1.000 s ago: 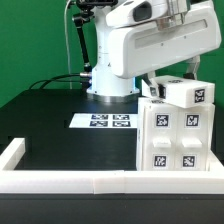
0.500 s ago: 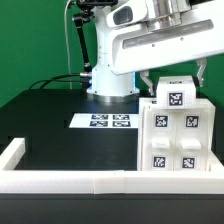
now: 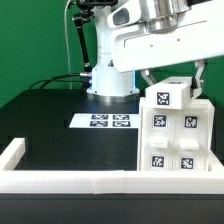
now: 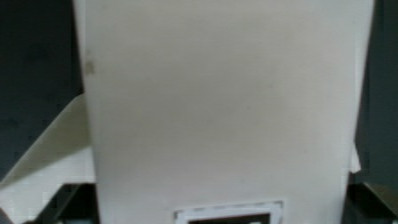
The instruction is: Assemble cabinet
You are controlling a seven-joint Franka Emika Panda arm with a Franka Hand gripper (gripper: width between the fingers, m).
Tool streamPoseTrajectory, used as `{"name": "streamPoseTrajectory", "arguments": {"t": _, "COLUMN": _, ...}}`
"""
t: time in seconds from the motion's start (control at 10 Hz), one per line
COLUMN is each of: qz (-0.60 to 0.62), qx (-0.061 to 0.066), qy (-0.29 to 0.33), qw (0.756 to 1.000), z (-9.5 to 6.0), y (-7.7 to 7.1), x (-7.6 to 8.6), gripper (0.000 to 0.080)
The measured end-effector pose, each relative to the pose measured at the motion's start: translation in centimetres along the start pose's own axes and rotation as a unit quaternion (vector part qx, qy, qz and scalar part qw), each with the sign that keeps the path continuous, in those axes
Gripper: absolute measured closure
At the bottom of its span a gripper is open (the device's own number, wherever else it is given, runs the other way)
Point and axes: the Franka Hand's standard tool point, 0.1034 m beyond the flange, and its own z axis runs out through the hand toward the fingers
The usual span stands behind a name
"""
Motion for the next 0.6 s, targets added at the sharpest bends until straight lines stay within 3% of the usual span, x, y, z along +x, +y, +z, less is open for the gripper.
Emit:
{"name": "streamPoseTrajectory", "arguments": {"t": 0.3, "qz": 0.178, "qx": 0.009, "qy": 0.008, "qw": 0.984, "z": 0.04, "y": -0.23, "x": -0.32, "gripper": 0.0233}}
{"name": "streamPoseTrajectory", "arguments": {"t": 0.6, "qz": 0.339, "qx": 0.026, "qy": -0.001, "qw": 0.941, "z": 0.12, "y": -0.6, "x": -0.47, "gripper": 0.0233}}
